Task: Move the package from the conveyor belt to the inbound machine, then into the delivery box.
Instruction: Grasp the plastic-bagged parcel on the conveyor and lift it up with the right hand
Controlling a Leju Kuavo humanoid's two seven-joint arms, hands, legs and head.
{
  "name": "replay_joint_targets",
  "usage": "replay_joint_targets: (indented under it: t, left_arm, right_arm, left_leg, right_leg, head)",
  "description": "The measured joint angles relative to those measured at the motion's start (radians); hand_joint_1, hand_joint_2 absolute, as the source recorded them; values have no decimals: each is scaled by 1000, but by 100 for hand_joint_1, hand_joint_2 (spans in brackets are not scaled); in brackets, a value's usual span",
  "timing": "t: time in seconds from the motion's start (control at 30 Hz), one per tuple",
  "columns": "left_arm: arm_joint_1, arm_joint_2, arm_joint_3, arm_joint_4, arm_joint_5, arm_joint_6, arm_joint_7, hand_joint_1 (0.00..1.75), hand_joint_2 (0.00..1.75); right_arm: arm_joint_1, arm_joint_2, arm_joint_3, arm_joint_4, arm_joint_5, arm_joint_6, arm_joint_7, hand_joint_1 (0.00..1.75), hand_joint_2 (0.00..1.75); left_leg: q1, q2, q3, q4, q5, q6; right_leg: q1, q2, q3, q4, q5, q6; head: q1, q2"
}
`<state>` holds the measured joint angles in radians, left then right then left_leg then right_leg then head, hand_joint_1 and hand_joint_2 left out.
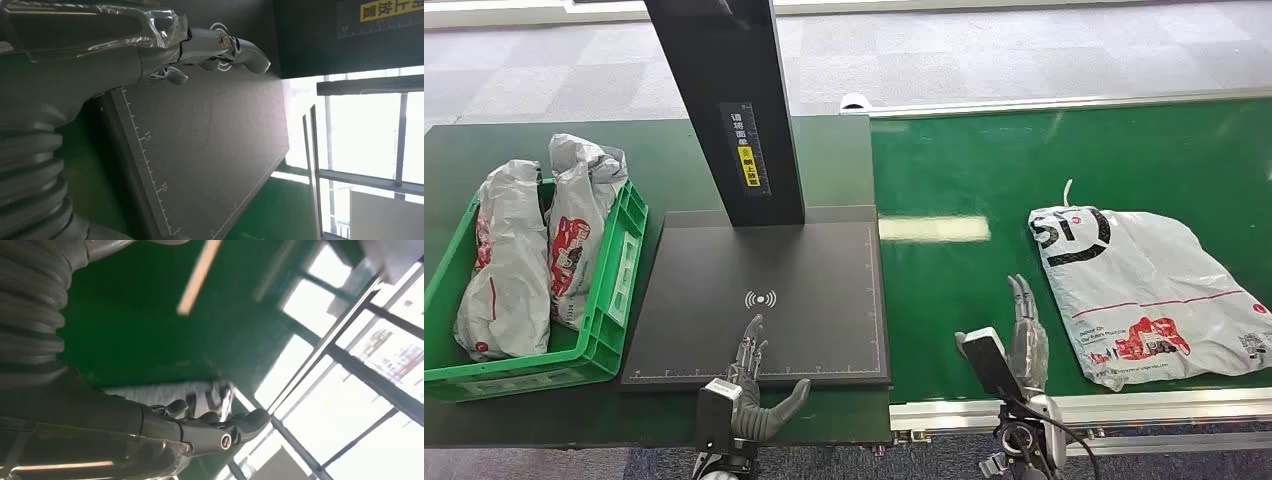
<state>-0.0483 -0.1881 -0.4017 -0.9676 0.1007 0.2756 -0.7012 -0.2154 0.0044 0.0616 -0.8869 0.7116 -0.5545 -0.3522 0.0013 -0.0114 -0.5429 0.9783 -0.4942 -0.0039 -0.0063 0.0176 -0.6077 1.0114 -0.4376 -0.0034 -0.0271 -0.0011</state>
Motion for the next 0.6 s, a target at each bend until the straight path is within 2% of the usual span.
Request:
replay_joint_targets:
  t: [0.07, 0.1, 0.17, 0.23, 0.3, 0.43, 0.6]
  left_arm:
    - [4, 0, 0, -4, -1, 0, 1, 0, 175]
    - [8, 0, 0, -9, -3, 0, 3, 0, 175]
    - [20, 0, 0, -25, -10, 0, 14, 0, 175]
    - [36, 0, 1, -47, -22, 2, 31, 0, 175]
    - [52, 1, 5, -75, -34, 6, 47, 0, 175]
    - [90, 4, 20, -136, -46, 21, 62, 0, 175]
    - [129, 11, 38, -199, -53, 47, 70, 0, 175]
  right_arm:
    - [-1, -21, -16, -37, 45, 18, 56, 0, 175]
    - [-3, -43, -35, -69, 88, 41, 111, 0, 175]
    - [-12, -92, -91, -105, 154, 114, 208, 0, 175]
    - [-27, -147, -158, -99, 193, 196, 268, 0, 175]
    - [-53, -203, -226, -50, 207, 260, 292, 0, 175]
    - [-119, -297, -335, 140, 211, 339, 304, 0, 175]
    - [-174, -331, -388, 335, 220, 382, 312, 0, 175]
  left_leg:
    - [0, 0, 0, 0, 0, 0]
    - [-1, 0, 0, 0, 0, 1]
    - [-1, 0, 0, 0, -1, 2]
    - [-2, -1, -1, 0, -1, 3]
    - [-2, -1, -1, 0, -2, 4]
    - [-2, -1, -2, 0, -2, 4]
    - [-1, 0, -2, 0, -2, 4]
  right_leg:
    - [0, 0, 0, 0, 0, 0]
    - [-1, 0, 0, 0, 0, 0]
    - [-1, 0, 0, 0, 0, 1]
    - [-2, -1, 0, 0, 0, 1]
    - [-3, -1, 0, 0, 0, 2]
    - [-3, -1, 0, 0, 0, 2]
    - [-2, 0, 0, 0, 0, 2]
  head:
    - [0, 0]
    - [0, 0]
    - [0, 0]
    - [0, 0]
    - [0, 0]
    - [0, 0]
    - [0, 0]
